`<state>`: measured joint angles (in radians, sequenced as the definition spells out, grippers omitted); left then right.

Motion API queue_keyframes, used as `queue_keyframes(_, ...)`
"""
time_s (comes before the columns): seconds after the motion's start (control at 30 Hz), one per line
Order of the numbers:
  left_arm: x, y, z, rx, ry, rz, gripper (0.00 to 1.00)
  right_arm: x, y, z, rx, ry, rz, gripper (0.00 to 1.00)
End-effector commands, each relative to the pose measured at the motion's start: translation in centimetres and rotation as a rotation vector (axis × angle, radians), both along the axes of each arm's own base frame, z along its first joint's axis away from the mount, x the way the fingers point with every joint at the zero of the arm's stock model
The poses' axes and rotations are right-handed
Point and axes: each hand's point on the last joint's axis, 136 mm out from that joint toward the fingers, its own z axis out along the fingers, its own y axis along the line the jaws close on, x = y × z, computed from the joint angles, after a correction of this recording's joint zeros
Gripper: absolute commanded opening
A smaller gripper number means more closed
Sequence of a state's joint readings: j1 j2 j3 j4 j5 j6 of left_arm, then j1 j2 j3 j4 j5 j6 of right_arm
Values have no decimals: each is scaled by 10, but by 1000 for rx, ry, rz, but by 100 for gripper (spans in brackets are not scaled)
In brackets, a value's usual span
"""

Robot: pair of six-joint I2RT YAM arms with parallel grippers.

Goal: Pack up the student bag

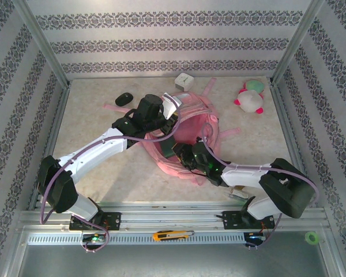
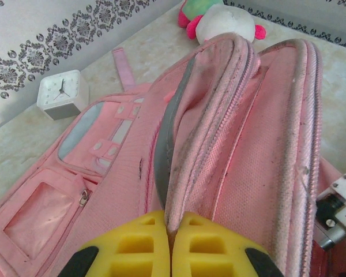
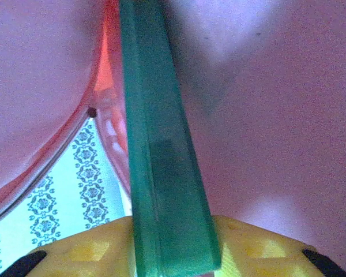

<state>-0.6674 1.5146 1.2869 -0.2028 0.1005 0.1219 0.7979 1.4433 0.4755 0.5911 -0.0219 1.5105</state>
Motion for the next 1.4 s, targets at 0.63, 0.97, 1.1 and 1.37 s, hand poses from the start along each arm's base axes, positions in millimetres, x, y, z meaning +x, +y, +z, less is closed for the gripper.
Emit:
queue_keyframes(0.63,5,4,71,-155,-166,18,0,77,45,-15,68,-44,-30,45)
queue_keyframes(0.97,6,8,63,-138,-164,30,0,30,27,-38,-49,64,105,65)
queue_keyframes(1.1,6,9,64,-133,-168,31,0,19,19,-43,-141,76,143,43)
queue_keyframes(1.37,4,11,64,-132,-171,30,0,32,18,-32,-135,31,124,23)
